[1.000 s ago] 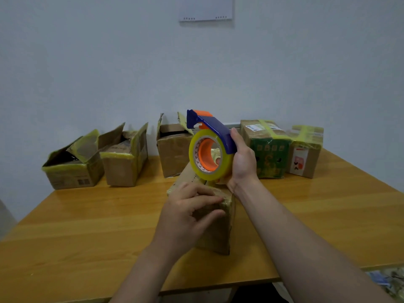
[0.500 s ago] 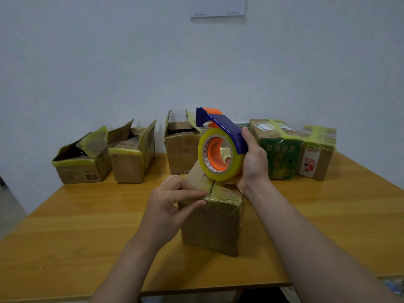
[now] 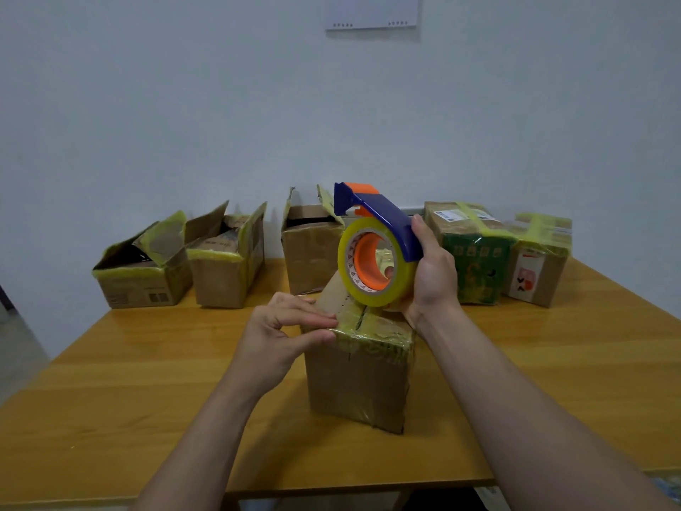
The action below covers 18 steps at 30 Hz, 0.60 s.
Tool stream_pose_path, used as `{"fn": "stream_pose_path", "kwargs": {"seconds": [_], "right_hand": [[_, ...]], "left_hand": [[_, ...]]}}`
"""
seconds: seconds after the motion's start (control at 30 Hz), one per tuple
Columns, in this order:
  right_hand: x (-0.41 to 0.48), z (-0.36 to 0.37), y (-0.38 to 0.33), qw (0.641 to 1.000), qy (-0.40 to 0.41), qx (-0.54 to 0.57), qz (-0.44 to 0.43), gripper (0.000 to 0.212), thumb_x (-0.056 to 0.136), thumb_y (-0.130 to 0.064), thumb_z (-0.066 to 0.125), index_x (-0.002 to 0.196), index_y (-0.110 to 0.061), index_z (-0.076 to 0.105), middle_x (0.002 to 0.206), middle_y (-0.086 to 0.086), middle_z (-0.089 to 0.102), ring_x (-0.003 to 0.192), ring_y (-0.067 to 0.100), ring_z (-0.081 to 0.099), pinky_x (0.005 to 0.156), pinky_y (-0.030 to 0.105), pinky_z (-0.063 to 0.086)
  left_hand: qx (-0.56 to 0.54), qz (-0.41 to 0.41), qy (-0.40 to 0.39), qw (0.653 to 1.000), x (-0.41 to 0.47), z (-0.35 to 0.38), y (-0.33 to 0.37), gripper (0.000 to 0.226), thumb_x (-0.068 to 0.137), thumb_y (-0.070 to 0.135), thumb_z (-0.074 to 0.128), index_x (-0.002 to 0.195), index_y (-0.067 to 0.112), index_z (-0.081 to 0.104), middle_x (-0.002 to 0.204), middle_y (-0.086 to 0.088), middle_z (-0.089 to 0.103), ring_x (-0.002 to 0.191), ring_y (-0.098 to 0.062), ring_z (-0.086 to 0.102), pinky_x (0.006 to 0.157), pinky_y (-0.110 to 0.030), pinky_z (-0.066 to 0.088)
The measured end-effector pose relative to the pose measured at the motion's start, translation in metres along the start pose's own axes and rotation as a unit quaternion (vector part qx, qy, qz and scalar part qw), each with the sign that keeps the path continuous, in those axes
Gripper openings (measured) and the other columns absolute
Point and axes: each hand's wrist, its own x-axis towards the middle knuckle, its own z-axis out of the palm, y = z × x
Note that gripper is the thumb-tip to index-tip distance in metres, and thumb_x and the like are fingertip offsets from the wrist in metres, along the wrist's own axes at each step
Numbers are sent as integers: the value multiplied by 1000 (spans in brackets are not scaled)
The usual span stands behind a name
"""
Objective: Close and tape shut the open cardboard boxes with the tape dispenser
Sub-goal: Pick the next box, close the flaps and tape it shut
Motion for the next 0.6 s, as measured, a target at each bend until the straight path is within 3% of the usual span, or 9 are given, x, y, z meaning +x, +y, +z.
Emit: {"fn": "stream_pose_path", "kwargs": {"seconds": [0.13, 0.33, 0.4, 0.5, 0.6], "right_hand": [[-1, 0, 0, 1000, -5, 0, -4, 30, 100, -41, 59, 89, -20, 77, 85, 2, 78, 85, 20, 73, 82, 39, 58], [-2, -1, -1, 1000, -7, 1, -10, 29, 102, -41, 57, 92, -21, 76, 85, -1, 78, 83, 16, 73, 76, 36, 57], [-2, -1, -1, 1000, -8, 4, -9, 29, 101, -41, 57, 90, -21, 76, 83, -1, 78, 81, 15, 74, 75, 35, 57], [-3, -1, -1, 1000, -4, 14, -7, 29, 102, -41, 57, 91, -21, 76, 84, 0, 78, 82, 17, 74, 77, 36, 57], [-4, -1, -4, 999, 10, 41, 1, 32, 100, -45, 57, 99, -19, 77, 89, 2, 78, 85, 19, 73, 81, 39, 58]], "left_hand": [[-65, -21, -24, 997, -2, -8, 0, 20, 76, 17, 81, 96, 16, 84, 103, 0, 80, 116, -15, 67, 104, -35, 53], [-13, -13, -8, 1000, -4, -6, 6, 17, 76, 21, 82, 93, 20, 84, 99, 7, 80, 113, -11, 67, 104, -46, 52], [53, 0, 10, 999, -7, -5, 15, 20, 77, 37, 84, 93, 26, 84, 101, 17, 79, 114, -8, 65, 101, -47, 53], [217, 4, 40, 975, -9, 9, 43, 49, 70, 79, 72, 94, 38, 79, 104, 28, 71, 115, 0, 55, 99, -43, 50], [373, -36, -28, 927, -11, 45, 77, 78, 61, 100, 48, 110, 43, 69, 120, 28, 59, 119, -1, 45, 110, -40, 37]]}}
